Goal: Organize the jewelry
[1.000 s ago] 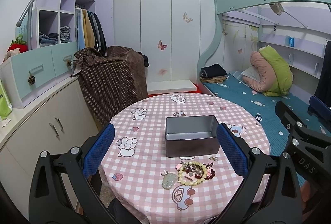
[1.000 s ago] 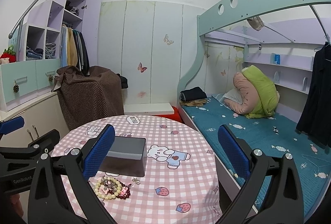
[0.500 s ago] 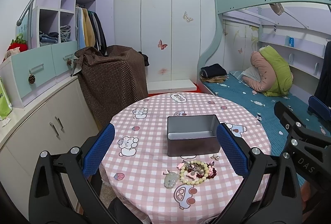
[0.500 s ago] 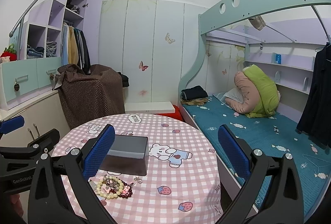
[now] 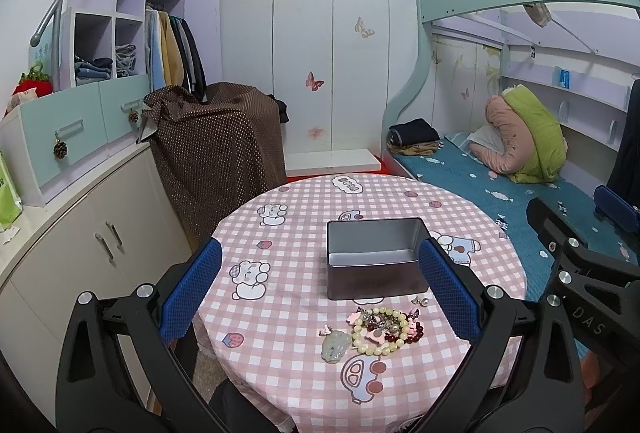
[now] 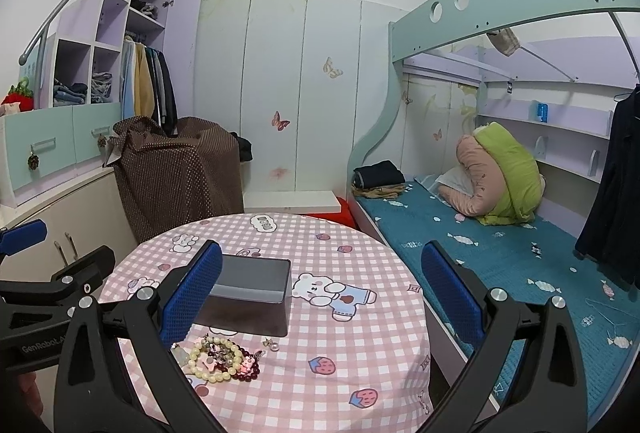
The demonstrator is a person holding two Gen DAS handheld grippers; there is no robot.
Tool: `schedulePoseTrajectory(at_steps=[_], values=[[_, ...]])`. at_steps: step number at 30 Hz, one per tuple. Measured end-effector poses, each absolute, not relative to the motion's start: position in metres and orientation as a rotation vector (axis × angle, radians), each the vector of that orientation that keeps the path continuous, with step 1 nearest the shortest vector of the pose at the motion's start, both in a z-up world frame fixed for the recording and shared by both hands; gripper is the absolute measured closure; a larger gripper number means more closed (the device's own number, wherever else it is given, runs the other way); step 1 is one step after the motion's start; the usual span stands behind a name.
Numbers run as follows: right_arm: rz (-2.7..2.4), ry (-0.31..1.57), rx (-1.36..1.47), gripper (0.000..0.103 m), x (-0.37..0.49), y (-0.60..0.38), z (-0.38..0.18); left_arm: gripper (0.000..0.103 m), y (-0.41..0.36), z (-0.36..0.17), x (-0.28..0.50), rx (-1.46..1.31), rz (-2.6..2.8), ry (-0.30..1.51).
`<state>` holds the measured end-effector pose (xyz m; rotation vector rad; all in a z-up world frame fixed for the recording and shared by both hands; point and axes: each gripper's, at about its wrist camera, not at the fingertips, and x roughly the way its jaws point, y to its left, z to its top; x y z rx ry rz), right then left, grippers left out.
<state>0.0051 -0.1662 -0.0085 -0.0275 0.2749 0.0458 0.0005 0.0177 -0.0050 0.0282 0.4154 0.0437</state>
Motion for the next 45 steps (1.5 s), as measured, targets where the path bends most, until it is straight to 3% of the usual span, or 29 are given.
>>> schedulePoseTrajectory(at_steps=[11,36,40,45], values=[[0.064,0.377,-0.062,0.007,0.030,-0.156,-0.029,0.005,0.026,-0.026,0.032,0.016,0.042,0.535],[0.077,0.773,-0.069,0.007,0.099,-0.152,-0.118,0.006,0.039,-0.132,0.118,-0.008,-0.051,0.934],[0.070,0.799,-0.055,0.007,0.106,-0.156,-0.125,0.025,0.032,-0.144,0.127,0.022,-0.071,0.976],[0.074,0.820,-0.051,0.007,0.109,-0.157,-0.130,0.028,0.025,-0.148,0.131,0.047,-0.097,0.979]])
